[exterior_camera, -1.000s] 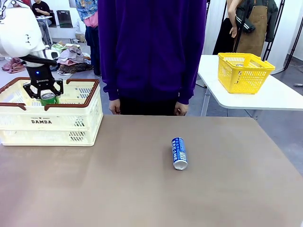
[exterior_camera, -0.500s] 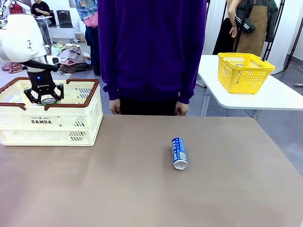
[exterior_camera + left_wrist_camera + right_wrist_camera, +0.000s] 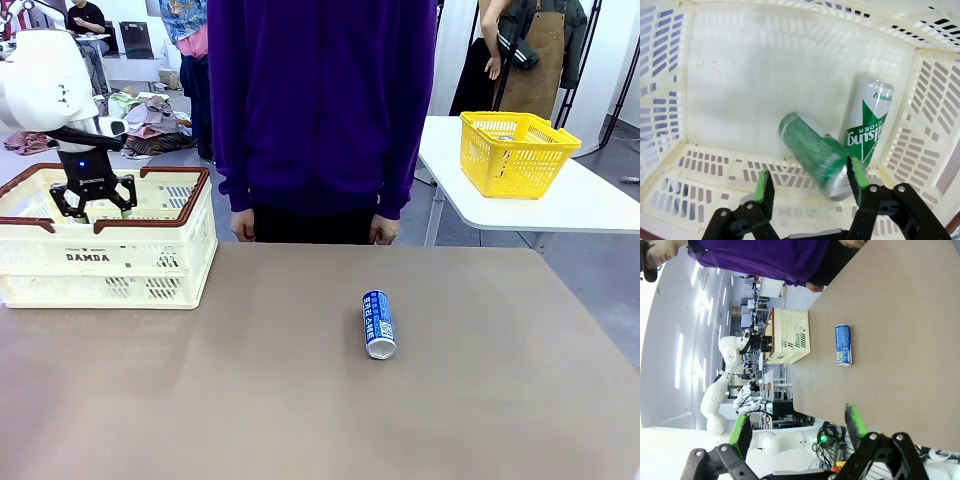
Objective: Place the drinks into the Shopping basket.
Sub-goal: Pick up one drink and place it into the Shopping basket.
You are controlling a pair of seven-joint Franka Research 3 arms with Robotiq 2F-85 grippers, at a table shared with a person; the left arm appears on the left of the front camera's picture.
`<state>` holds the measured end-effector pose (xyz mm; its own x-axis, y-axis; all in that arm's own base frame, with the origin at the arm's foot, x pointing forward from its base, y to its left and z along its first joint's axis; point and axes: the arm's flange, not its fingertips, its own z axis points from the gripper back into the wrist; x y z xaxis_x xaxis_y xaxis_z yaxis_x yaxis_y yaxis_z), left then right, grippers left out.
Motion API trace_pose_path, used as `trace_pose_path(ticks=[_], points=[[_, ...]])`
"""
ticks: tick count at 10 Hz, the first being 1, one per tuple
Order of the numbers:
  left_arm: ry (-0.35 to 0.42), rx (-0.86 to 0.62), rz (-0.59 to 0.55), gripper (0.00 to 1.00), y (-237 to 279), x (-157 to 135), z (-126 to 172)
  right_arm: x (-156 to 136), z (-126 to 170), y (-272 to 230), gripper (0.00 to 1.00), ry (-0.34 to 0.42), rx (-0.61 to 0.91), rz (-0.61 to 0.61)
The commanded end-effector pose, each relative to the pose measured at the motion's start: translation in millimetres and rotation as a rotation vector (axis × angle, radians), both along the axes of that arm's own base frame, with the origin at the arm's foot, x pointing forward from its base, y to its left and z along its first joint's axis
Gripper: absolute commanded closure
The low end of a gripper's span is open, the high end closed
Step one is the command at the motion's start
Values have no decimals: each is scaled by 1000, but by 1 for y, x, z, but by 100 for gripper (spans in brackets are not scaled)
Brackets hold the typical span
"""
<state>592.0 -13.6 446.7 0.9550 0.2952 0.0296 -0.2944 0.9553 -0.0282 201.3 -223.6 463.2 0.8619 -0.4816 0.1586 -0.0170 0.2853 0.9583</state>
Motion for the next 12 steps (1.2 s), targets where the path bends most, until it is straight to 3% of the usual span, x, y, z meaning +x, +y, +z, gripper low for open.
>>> trace_pose_path(ticks=[1, 4, 7, 10, 12], points=[[-6, -1, 16, 0, 1, 0, 3, 2, 1, 0, 0, -37, 8, 3], [-33, -13, 27, 0, 3, -5, 13, 2, 1, 0, 0, -37, 8, 3], [-85, -68, 6, 0, -6, -21, 48, 2, 1, 0, 0, -37, 8, 3], [-192, -298, -111, 0, -45, -84, 143, 2, 1, 0, 0, -37, 8, 3], [-191, -495, -335, 0, -66, -141, 176, 2, 1, 0, 0, -37, 8, 3]])
